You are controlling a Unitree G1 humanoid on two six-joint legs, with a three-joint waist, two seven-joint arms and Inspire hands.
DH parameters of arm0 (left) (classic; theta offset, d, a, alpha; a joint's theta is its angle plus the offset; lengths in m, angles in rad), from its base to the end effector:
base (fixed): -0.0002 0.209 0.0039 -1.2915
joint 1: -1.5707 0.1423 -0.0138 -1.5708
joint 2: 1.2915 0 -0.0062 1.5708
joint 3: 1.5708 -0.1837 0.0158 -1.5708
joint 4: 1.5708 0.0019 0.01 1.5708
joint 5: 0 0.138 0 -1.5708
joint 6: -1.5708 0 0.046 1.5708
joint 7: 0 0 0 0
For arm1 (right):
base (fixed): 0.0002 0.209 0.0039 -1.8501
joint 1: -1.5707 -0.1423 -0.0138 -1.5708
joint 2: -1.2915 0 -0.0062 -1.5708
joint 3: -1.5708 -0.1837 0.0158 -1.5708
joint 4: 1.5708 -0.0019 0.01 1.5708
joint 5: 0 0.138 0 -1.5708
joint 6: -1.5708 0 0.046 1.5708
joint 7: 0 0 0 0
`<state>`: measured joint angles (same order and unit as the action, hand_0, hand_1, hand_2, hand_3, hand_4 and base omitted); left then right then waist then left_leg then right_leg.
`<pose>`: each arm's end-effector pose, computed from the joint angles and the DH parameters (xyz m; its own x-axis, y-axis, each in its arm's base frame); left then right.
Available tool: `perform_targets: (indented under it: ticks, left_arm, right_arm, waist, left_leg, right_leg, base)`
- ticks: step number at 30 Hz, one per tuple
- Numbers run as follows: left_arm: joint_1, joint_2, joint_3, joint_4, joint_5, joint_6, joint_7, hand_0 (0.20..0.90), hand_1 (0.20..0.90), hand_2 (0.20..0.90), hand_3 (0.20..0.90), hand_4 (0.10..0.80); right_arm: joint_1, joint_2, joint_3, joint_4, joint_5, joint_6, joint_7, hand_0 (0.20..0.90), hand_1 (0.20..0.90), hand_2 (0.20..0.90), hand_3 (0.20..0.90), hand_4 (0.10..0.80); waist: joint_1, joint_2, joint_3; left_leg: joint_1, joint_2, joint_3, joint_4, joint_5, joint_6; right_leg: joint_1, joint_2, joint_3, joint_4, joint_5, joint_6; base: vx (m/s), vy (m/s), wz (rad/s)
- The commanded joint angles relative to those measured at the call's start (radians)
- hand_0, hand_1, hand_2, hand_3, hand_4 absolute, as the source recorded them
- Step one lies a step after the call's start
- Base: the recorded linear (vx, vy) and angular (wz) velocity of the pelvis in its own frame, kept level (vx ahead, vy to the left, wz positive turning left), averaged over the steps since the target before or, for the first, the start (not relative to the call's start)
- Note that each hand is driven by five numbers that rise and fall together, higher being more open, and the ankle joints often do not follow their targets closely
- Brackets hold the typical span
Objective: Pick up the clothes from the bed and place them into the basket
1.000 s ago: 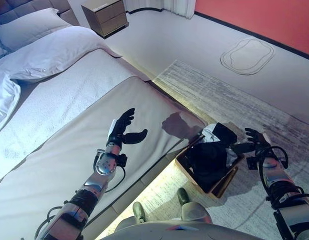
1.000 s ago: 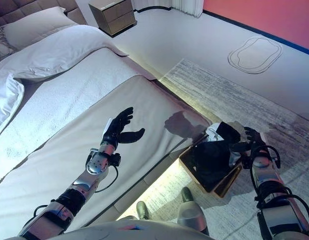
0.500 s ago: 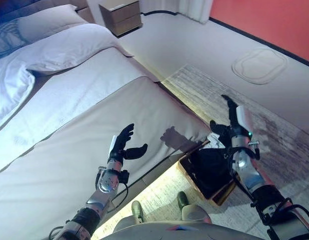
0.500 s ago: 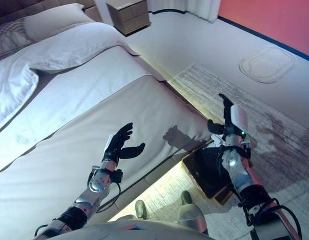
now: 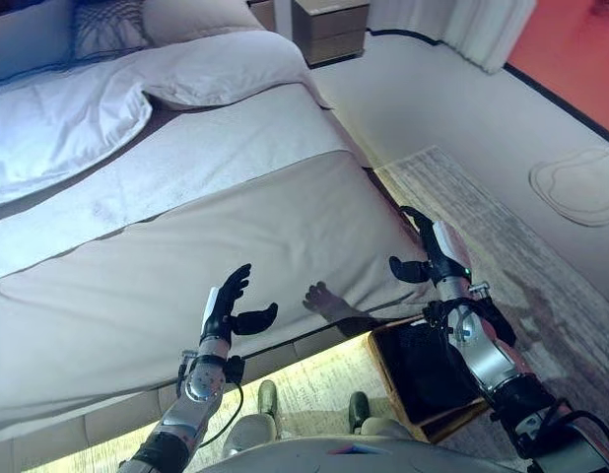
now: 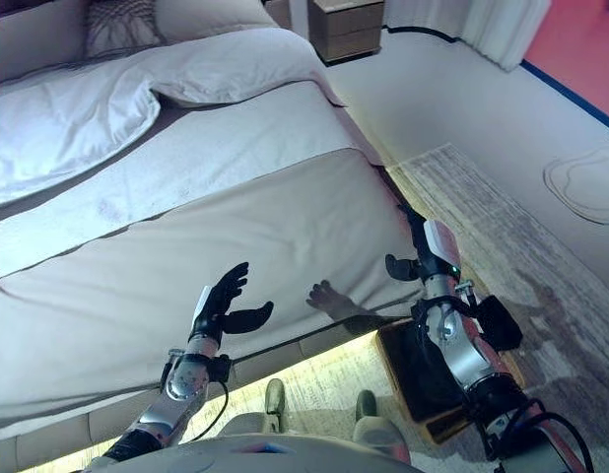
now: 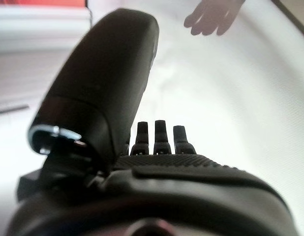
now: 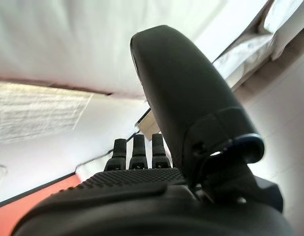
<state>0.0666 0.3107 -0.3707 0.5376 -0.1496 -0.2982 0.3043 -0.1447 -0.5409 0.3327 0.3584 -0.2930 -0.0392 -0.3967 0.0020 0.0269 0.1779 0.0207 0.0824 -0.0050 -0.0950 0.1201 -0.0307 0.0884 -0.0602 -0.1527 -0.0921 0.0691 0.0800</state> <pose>0.1477 0.1766 -0.0520 0.9436 0.0878 -0.3192 -0.0028 0.9662 0.2576 0.2172 -0.2192 0.0153 0.9958 -0.0916 -0.0009 0.0549 0.6048 -0.7945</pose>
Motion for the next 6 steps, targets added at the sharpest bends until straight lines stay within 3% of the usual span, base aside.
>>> perform_targets:
  ticks: [1, 6]
  left_arm:
    - [-0.06, 0.027, 0.033, 0.029, 0.026, -0.053, -0.036, 0.9, 0.9, 0.9, 0.9, 0.8]
    - [-0.059, 0.017, 0.047, 0.085, 0.037, -0.061, -0.049, 0.9, 0.9, 0.9, 0.9, 0.8]
  right_arm:
    - [-0.022, 0.007, 0.035, -0.041, 0.025, -0.012, -0.031, 0.9, 0.9, 0.9, 0.9, 0.8]
    - [0.0, 0.061, 0.075, 0.038, 0.013, 0.012, -0.031, 0.9, 0.9, 0.9, 0.9, 0.8]
  waist:
    - [0.021, -0.05, -0.089]
    - [0.023, -0.049, -0.086]
  left_leg:
    - [0.067, -0.032, 0.015, 0.008, -0.17, 0.005]
    - [0.077, -0.032, 0.011, 0.008, -0.169, 0.01]
  right_leg:
    - [0.003, -0.025, -0.001, 0.027, -0.088, 0.012]
    - [0.017, -0.025, -0.012, 0.033, -0.093, 0.01]
  base:
    - [0.026, -0.004, 0.23]
    - [0.027, 0.002, 0.08]
